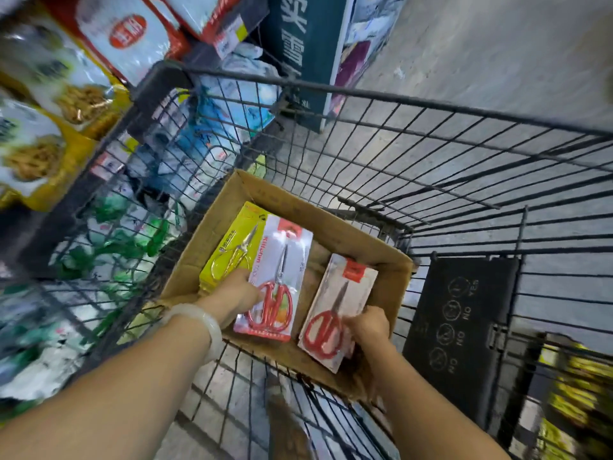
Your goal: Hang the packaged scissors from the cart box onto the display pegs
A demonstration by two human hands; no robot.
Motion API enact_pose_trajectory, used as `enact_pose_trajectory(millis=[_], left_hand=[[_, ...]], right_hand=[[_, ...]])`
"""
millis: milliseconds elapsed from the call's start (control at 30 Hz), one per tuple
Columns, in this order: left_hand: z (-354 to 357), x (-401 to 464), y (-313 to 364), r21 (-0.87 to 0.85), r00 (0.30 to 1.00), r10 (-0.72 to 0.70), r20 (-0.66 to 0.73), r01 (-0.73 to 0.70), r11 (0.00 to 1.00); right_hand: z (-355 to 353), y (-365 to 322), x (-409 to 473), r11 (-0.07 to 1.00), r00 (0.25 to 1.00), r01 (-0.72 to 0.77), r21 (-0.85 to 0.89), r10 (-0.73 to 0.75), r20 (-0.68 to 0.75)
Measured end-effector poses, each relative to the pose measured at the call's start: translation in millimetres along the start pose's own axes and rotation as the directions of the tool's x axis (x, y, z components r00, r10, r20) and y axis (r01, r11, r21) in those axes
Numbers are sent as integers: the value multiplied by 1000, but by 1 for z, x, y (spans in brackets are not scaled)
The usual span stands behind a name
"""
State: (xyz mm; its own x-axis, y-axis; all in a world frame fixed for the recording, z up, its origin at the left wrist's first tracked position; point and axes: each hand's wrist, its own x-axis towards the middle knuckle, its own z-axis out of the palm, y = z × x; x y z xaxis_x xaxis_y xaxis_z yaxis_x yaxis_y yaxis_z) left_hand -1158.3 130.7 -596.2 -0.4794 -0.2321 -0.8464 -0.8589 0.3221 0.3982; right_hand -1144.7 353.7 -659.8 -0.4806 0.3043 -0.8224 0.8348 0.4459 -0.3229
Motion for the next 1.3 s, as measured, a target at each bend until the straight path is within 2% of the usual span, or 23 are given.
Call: enact_pose_trajectory(millis=[100, 267, 400, 467, 567, 700, 833, 967, 1033, 1167, 1300], left_hand=[[-25, -20, -1, -58, 997, 69, -35, -71, 996], [-82, -64, -12, -236, 972, 164, -167, -201, 951], [-133, -124, -39, -407, 904, 246, -350, -383, 829], [-155, -147, -58, -430, 885, 274, -376, -428, 795], [-200, -191, -131, -458, 847, 265, -462, -483, 746], [-239, -280, -245, -475, 793, 146, -592, -490, 731], [-252, -371, -380, -486, 695, -31, -719, -469, 737], [-247, -453, -523, -546, 583, -244, -775, -421, 724], [-237, -491, -589, -627, 555, -352, -754, -445, 640], [-203, -568, -685, -705, 481, -516, -709, -478, 524], [-168, -616, -764, -743, 395, -657, -642, -534, 404]], right_hand=[[-7, -18, -23, 997, 996, 82, 12, -82, 36], [-6, -82, -91, 913, 926, 358, 197, -375, 54], [16, -128, -168, 822, 829, 499, 273, -545, 127], [30, -141, -198, 776, 771, 550, 310, -614, 168], [73, -139, -268, 717, 661, 642, 272, -697, 276], [150, -107, -363, 623, 513, 758, 193, -752, 414], [236, -41, -468, 545, 371, 825, 151, -723, 583], [317, 32, -567, 404, 197, 906, 125, -665, 721], [353, 68, -614, 338, 98, 930, 145, -609, 787], [408, 142, -702, 312, -42, 931, 190, -425, 904], [464, 213, -761, 176, -165, 959, 221, -284, 944]])
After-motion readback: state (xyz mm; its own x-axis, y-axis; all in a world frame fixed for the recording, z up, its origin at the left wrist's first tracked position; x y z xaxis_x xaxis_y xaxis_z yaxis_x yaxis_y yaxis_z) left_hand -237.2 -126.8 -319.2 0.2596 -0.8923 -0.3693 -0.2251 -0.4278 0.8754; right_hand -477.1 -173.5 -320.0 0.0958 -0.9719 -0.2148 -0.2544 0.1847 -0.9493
